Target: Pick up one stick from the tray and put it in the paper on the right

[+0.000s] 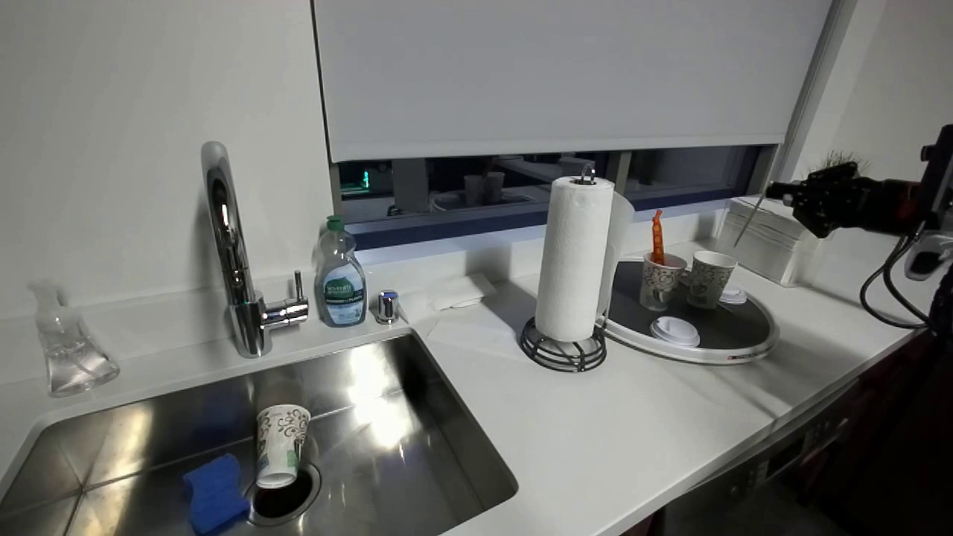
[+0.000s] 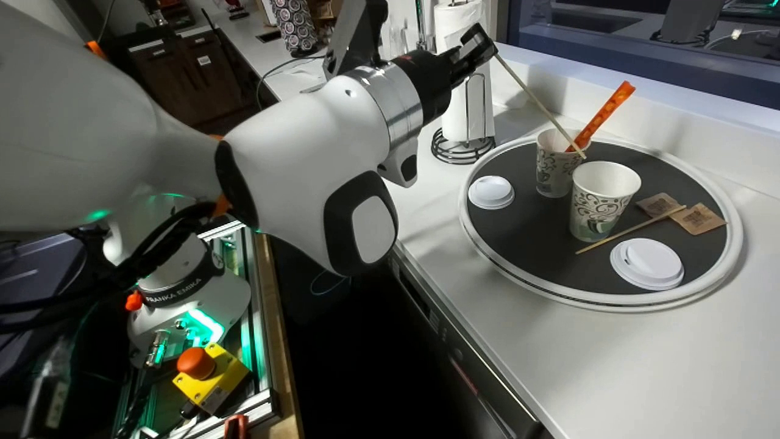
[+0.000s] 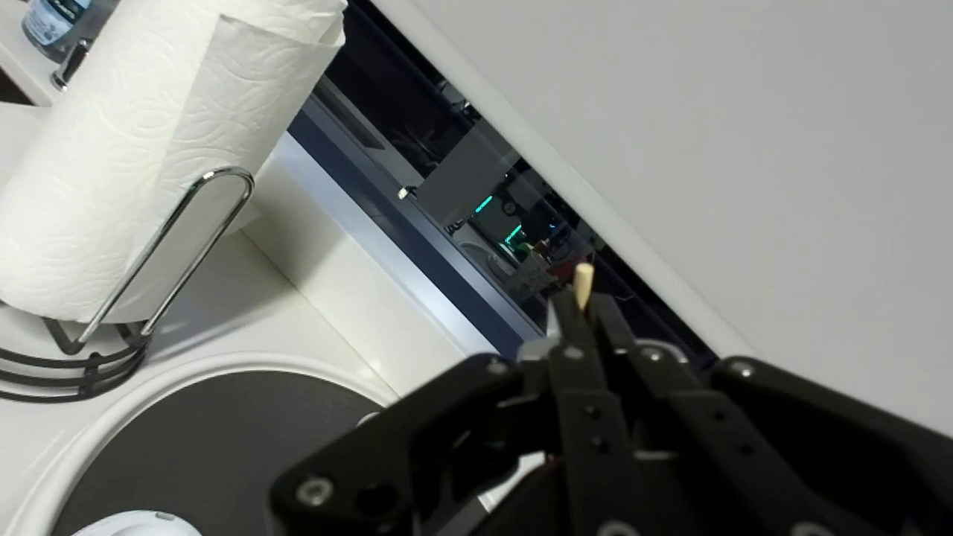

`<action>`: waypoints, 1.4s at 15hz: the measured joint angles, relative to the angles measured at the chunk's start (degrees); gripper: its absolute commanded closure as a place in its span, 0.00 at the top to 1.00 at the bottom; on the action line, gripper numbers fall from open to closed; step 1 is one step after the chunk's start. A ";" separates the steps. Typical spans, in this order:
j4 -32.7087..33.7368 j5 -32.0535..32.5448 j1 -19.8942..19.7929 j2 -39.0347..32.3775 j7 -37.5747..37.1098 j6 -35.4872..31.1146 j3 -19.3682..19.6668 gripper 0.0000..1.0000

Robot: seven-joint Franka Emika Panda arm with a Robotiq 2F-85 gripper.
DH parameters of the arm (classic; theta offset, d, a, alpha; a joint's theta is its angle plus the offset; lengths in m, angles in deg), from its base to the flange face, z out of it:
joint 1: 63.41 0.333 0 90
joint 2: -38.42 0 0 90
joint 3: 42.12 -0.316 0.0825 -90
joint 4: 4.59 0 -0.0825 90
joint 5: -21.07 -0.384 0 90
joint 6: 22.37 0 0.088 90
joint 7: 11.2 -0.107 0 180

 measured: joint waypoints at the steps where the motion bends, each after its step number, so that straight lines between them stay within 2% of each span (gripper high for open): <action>1: 0.58 0.00 0.44 0.17 -0.90 0.16 0.57 0.01; 9: 10.62 2.70 8.19 6.40 -11.49 0.18 5.32 0.01; 13: 12.27 2.85 11.29 11.49 -11.44 3.98 5.58 0.01; 17: 12.61 2.49 12.03 15.34 -11.50 8.62 5.45 0.01; 21: 14.56 1.11 11.24 16.01 -11.49 10.42 5.38 0.01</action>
